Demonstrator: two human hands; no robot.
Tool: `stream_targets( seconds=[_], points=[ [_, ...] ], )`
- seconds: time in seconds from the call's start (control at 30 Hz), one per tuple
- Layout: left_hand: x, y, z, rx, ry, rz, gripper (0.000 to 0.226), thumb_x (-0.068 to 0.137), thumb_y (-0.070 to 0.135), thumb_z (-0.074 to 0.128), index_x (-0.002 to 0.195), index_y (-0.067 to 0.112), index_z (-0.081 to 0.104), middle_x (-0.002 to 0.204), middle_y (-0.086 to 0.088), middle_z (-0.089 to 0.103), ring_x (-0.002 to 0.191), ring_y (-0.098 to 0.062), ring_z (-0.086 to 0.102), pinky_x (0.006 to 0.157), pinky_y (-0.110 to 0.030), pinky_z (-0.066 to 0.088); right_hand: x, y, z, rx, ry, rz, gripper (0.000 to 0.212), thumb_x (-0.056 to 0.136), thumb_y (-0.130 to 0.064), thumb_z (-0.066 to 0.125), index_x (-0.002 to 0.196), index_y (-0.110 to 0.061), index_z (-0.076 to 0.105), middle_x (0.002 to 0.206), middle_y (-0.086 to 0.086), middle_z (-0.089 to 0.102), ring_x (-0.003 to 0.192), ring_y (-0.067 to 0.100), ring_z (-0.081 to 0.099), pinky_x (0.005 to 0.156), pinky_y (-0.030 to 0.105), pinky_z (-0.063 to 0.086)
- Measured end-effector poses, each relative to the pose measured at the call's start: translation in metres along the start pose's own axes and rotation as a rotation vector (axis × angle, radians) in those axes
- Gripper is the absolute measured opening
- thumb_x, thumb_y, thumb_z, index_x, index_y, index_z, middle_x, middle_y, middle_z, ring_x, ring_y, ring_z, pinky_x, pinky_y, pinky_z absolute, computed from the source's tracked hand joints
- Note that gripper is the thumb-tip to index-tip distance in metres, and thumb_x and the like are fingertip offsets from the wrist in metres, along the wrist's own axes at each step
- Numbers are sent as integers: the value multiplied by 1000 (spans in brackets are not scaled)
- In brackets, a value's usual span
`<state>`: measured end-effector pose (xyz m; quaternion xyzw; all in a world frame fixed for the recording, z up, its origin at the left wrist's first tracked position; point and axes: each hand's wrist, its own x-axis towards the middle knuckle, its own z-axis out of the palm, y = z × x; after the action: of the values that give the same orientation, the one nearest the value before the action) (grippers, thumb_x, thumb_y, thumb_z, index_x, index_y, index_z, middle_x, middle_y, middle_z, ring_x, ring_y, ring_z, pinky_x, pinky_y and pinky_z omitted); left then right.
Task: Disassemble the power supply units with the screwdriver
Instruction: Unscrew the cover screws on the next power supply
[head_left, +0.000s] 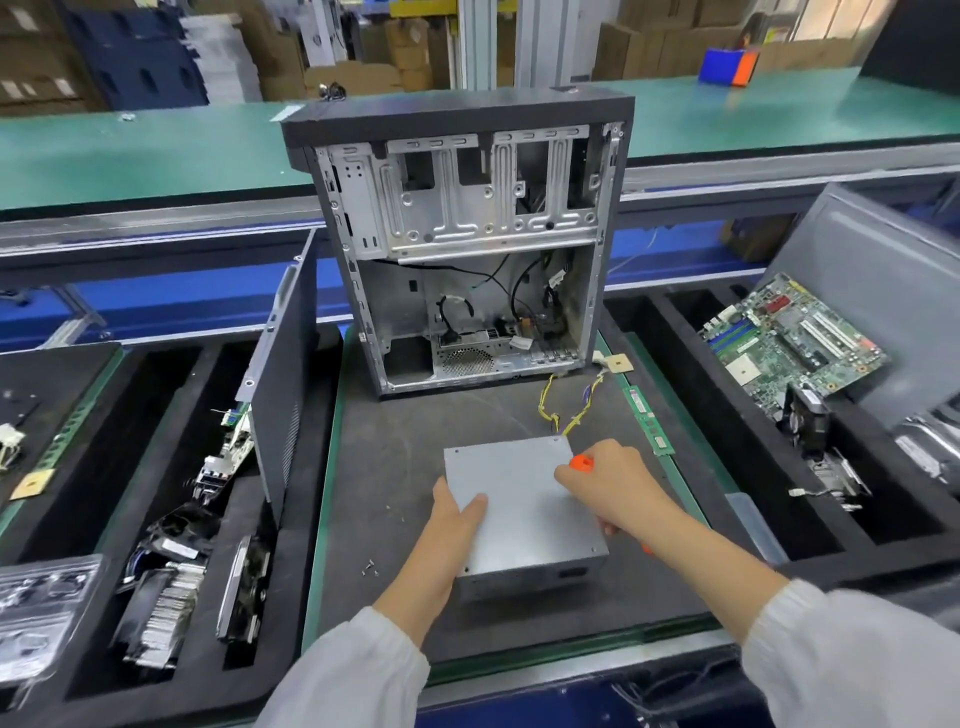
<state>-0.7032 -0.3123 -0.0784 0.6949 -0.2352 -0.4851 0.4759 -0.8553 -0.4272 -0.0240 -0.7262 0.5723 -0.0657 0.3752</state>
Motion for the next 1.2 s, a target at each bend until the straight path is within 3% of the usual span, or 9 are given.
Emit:
stream_targets(
  seconds=[0.23, 0.37, 0.47, 0.6, 0.7, 0.83, 0.97, 1.07, 1.2],
  points=[
    [8, 0, -6, 65, -24, -19, 42, 102, 22, 44, 141, 22, 28, 117, 15, 54, 103, -6, 57, 90, -29, 47, 2, 8, 8, 16, 39, -7, 28, 77, -21, 51, 55, -11, 37, 48, 9, 46, 25, 20, 44, 34, 13, 30],
    [14, -1, -8, 35, 18, -25, 41, 102, 23, 45, 141, 21, 32, 135, 4, 53, 108, -13, 58, 89, -30, 49, 10, 18, 3, 238, 68, 64, 23, 77, -25, 52, 62, -7, 52, 48, 4, 58, 30, 18, 43, 37, 16, 32],
    [15, 2, -16, -31, 66, -59, 55, 103, 32, 44, 152, 17, 22, 135, 5, 48, 117, -15, 50, 97, -31, 40, 16, 24, 0, 360, -98, 160, 23, 85, -39, 55, 87, -20, 68, 73, 9, 68, 39, 20, 46, 45, 25, 36],
    [9, -2, -13, -104, -44, -111, 45, 104, 42, 35, 143, 19, 38, 137, 2, 55, 120, -17, 56, 107, -39, 41, 14, 32, 13, 407, -255, 196, 31, 93, -49, 52, 90, -24, 70, 60, -1, 57, 40, 16, 42, 41, 20, 34],
    [4, 2, -4, -179, -15, -113, 43, 105, 40, 31, 141, 19, 40, 133, -1, 58, 116, -21, 59, 104, -42, 45, 14, 27, 14, 337, -179, 155, 36, 93, -42, 53, 75, -11, 61, 54, 1, 51, 40, 21, 43, 41, 23, 36],
    [-2, 6, -1, -232, -26, -86, 42, 106, 37, 31, 145, 23, 35, 138, 0, 54, 120, -21, 56, 105, -41, 45, 17, 15, 8, 112, -78, 51, 37, 88, -34, 54, 63, -15, 36, 53, 3, 44, 34, 23, 48, 41, 24, 40],
    [-6, 1, 3, -274, -24, -95, 42, 106, 33, 33, 145, 17, 34, 136, -2, 55, 116, -22, 58, 98, -38, 48, 16, 13, 9, -41, -101, 38, 35, 87, -33, 52, 61, -13, 39, 46, 9, 53, 28, 20, 49, 37, 17, 39],
    [-5, -2, 3, -224, 0, -91, 42, 106, 30, 33, 145, 16, 33, 128, 0, 56, 109, -19, 59, 88, -32, 49, 17, 15, 14, -49, -108, 41, 29, 85, -27, 53, 64, -9, 45, 46, 12, 54, 28, 22, 48, 36, 21, 42],
    [-3, -2, -1, -201, 8, -85, 43, 106, 29, 34, 146, 15, 32, 136, -3, 54, 116, -22, 57, 97, -36, 47, 20, 15, 17, -34, -94, 2, 25, 84, -23, 51, 65, -11, 39, 49, 8, 47, 26, 21, 47, 34, 17, 37]
  ],
)
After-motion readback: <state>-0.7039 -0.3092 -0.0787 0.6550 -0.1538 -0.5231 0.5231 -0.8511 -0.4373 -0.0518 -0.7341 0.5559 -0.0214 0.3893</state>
